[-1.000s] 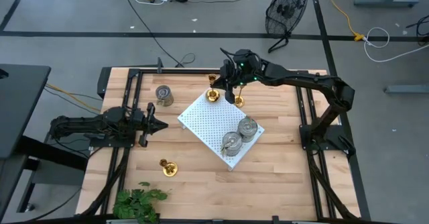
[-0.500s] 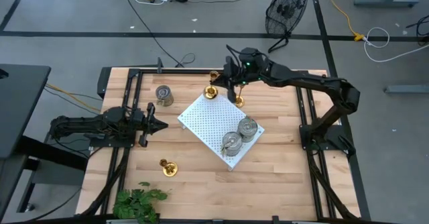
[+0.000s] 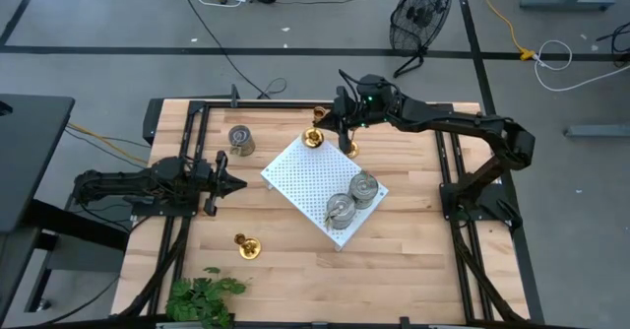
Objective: Pick & Place candle stick holders
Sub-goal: Put the bottom right gold candle holder on the shelf
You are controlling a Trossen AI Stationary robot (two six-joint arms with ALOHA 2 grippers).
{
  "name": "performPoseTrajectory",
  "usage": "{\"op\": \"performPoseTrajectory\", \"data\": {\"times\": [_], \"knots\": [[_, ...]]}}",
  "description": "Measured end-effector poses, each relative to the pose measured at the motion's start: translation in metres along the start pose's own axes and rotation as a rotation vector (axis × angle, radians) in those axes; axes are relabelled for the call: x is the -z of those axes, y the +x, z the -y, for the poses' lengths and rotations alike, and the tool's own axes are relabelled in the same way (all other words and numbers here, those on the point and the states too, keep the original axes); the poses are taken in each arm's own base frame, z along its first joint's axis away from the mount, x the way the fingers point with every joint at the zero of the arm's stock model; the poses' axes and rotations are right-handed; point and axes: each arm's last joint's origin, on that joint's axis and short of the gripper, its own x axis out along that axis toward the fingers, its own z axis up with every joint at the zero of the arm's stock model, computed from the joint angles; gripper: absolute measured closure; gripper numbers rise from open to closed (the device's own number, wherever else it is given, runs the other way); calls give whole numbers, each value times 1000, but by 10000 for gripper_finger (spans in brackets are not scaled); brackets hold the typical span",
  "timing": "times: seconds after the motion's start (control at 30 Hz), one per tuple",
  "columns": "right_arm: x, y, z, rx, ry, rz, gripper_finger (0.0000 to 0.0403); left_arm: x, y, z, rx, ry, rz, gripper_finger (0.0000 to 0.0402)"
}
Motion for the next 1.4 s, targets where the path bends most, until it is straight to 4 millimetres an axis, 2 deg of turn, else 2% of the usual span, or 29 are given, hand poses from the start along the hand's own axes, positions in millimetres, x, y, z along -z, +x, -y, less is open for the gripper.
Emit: {"op": "performPoseTrajectory", "data": {"times": [0.5,0.7,1.17,1.4], "knots": [[13,15,0,-21,2,-45,387,0,0,0,0,0,0,376],[25,16,-2,-28,16,-77,387,0,0,0,0,0,0,376],[23,17,-2,-28,12,-68,387,0,0,0,0,0,0,376],[13,15,-2,-25,25,-59,387,0,0,0,0,0,0,376]]}}
